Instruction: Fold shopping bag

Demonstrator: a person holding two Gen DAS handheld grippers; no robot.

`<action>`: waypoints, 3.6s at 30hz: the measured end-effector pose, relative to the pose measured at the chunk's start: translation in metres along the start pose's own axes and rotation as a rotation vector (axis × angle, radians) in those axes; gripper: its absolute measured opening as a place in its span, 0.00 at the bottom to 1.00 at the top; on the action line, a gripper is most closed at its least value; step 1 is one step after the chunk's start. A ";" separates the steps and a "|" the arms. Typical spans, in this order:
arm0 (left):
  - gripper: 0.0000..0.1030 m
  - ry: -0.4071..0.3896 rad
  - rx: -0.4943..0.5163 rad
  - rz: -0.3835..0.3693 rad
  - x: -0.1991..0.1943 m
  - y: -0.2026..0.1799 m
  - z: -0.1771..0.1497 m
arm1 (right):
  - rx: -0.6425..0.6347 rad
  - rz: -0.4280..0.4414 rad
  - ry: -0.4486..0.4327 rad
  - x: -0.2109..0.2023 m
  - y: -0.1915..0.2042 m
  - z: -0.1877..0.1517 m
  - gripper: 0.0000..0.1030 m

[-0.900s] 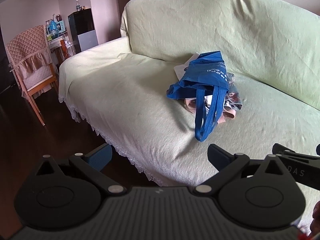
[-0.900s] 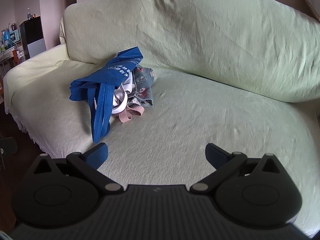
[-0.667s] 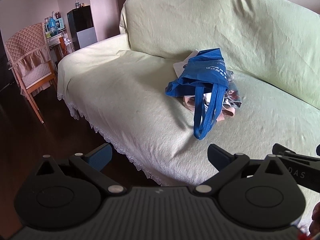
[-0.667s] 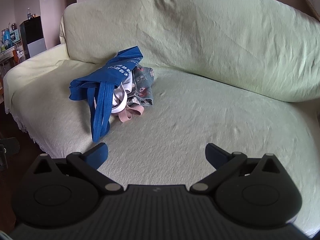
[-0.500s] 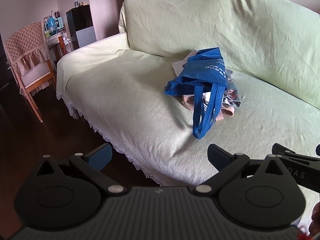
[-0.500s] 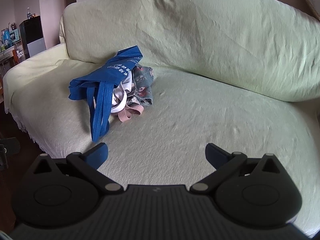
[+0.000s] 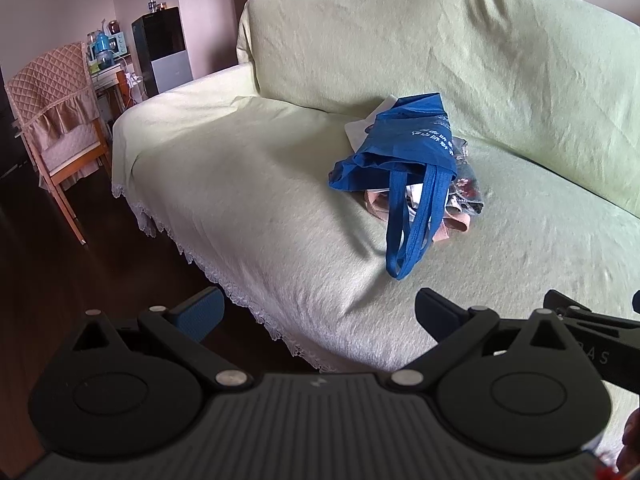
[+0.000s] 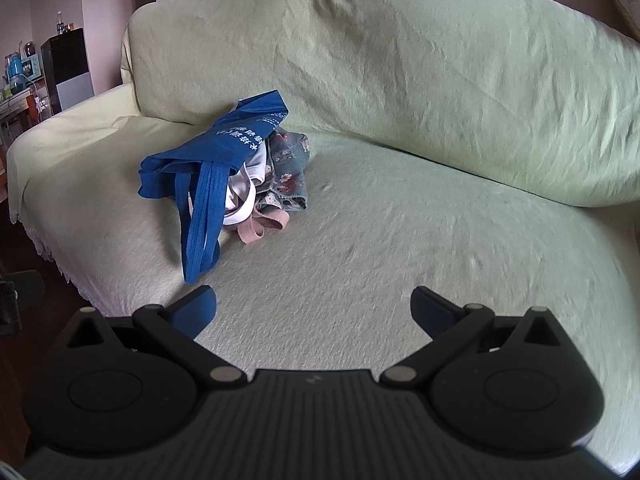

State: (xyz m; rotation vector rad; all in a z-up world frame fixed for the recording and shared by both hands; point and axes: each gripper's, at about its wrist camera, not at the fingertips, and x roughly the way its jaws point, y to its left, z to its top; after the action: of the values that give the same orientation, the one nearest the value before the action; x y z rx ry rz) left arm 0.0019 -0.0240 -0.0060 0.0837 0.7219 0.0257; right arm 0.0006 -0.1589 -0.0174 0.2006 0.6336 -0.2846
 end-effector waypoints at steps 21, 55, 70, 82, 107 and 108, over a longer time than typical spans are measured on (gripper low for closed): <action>0.99 0.043 0.023 0.015 0.036 -0.014 0.024 | 0.030 0.129 -0.033 0.029 -0.029 0.023 0.99; 0.99 0.164 -0.076 -0.039 0.231 0.023 0.063 | -0.706 0.323 -0.363 0.195 0.116 0.077 0.34; 0.99 0.106 -0.299 -0.273 0.240 0.027 0.084 | -0.029 0.546 -0.219 0.207 0.036 0.097 0.12; 0.98 0.146 -0.641 -0.513 0.291 0.045 0.099 | 0.128 0.563 -0.167 0.227 0.016 0.092 0.13; 0.05 -0.015 -0.263 -0.507 0.206 -0.017 0.116 | -0.265 0.221 -0.449 0.178 0.059 0.104 0.00; 0.05 -0.027 -0.232 -0.531 0.191 -0.027 0.115 | -0.188 0.223 -0.451 0.169 0.044 0.109 0.00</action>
State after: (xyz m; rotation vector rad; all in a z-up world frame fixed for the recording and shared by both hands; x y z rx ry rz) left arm 0.2212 -0.0488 -0.0483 -0.3303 0.6919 -0.3980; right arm 0.2050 -0.1804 -0.0297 0.0213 0.1857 -0.0488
